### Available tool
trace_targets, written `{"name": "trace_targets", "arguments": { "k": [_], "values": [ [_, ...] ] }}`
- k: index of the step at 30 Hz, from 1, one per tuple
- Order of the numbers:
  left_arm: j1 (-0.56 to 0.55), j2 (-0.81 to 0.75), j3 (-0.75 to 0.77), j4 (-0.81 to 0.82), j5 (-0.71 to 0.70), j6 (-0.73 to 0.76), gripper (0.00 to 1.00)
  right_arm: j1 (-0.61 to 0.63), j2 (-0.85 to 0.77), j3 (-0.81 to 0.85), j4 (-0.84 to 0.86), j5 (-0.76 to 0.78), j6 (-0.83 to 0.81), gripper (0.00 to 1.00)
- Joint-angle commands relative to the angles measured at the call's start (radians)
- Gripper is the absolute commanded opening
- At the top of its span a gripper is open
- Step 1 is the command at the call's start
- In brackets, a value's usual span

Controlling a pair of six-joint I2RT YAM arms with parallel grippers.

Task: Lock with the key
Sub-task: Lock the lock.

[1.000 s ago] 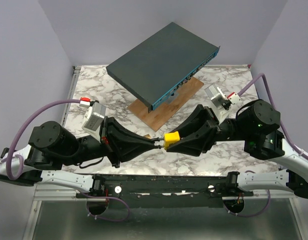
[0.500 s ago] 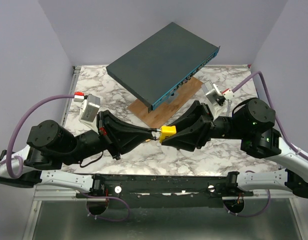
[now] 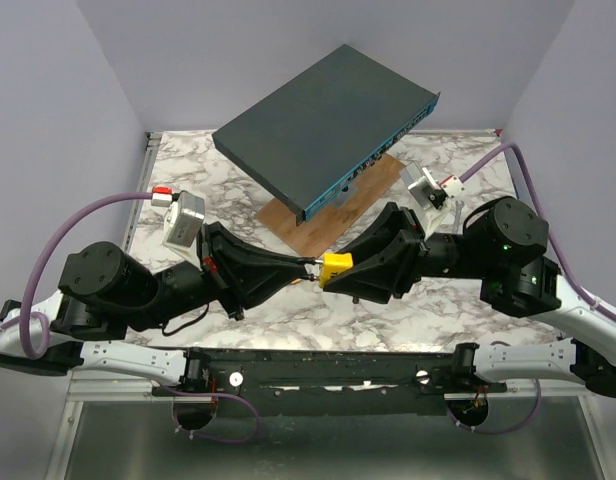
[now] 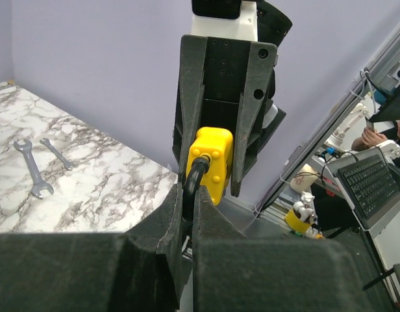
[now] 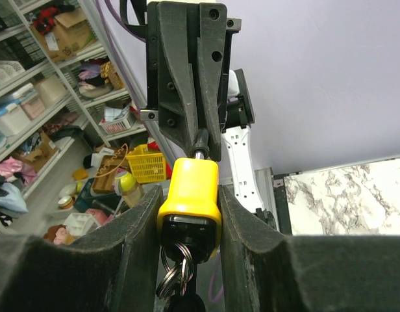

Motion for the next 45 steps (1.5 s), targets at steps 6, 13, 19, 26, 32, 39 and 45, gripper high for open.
{"name": "trace_targets", "arguments": {
  "k": [6, 13, 19, 26, 32, 39, 45],
  "values": [
    [0.025, 0.075, -0.063, -0.064, -0.018, -0.030, 0.00, 0.042, 0.095, 0.006, 0.003, 0.100, -0.051, 0.01],
    [0.025, 0.053, -0.110, -0.064, 0.000, -0.088, 0.00, 0.043, 0.128, 0.029, -0.003, 0.150, -0.075, 0.01],
    [0.025, 0.043, -0.126, -0.012, 0.078, -0.078, 0.00, 0.044, 0.136, 0.032, -0.039, 0.185, -0.080, 0.01],
    [0.025, 0.027, -0.160, 0.062, 0.267, -0.047, 0.00, 0.044, 0.143, 0.022, -0.064, 0.224, -0.075, 0.01],
    [0.025, 0.022, -0.170, 0.073, 0.356, -0.051, 0.00, 0.043, 0.149, 0.012, -0.042, 0.231, -0.062, 0.01],
    [0.025, 0.037, -0.186, 0.074, 0.399, -0.075, 0.00, 0.043, 0.178, 0.060, -0.054, 0.248, -0.066, 0.01],
    [0.025, 0.024, -0.225, 0.073, 0.388, -0.099, 0.00, 0.044, 0.204, 0.081, -0.041, 0.303, -0.042, 0.01]
  ]
}}
